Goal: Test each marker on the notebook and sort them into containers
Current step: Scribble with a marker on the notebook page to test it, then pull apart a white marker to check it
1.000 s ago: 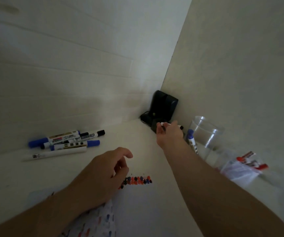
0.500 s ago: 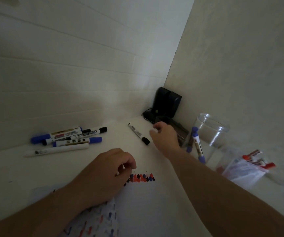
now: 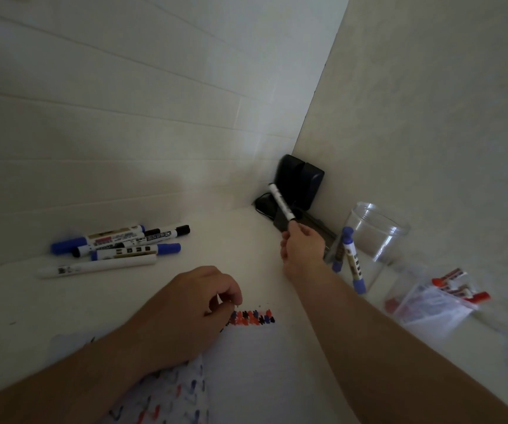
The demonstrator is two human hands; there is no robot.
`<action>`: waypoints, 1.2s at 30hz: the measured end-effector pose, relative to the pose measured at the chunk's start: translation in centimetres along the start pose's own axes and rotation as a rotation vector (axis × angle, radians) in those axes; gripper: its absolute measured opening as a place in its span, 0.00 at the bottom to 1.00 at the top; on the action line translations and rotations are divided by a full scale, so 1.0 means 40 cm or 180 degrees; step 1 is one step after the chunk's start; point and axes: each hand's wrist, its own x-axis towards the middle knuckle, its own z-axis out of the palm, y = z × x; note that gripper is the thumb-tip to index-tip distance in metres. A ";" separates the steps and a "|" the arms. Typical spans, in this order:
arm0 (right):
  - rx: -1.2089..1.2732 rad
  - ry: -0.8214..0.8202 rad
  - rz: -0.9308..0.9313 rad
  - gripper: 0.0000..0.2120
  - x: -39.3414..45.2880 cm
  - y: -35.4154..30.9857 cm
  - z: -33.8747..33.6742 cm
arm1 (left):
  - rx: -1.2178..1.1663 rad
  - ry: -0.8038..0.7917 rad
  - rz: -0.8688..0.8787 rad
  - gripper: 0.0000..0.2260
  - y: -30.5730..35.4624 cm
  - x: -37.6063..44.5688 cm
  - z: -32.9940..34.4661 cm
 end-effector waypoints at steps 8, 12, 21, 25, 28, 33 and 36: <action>0.0782 0.0184 -0.0077 0.20 -0.003 -0.056 -0.005 | 0.0051 -0.0012 -0.0001 0.10 -0.002 -0.001 0.003; 0.0482 -0.0021 -0.0282 0.28 -0.059 -0.064 0.009 | -0.0009 0.0008 -0.0072 0.10 0.005 0.002 -0.001; -0.2407 -0.2188 -0.1678 0.17 -0.291 0.003 -0.039 | 0.1743 0.0807 -0.0948 0.09 -0.120 0.018 -0.114; -0.2298 -0.2288 -0.1977 0.15 -0.314 0.041 -0.063 | 0.2379 0.0694 -0.1231 0.07 -0.133 0.008 -0.117; -0.2262 -0.2404 -0.2128 0.16 -0.306 0.046 -0.078 | 0.2472 0.0718 -0.1176 0.08 -0.138 0.007 -0.112; -0.2128 -0.2451 -0.2198 0.16 -0.291 0.038 -0.094 | 0.3135 0.0301 -0.1283 0.11 -0.107 0.007 -0.123; -0.2059 -0.2643 -0.2176 0.19 -0.296 0.027 -0.101 | 0.2822 0.0911 -0.0549 0.16 -0.032 0.022 -0.134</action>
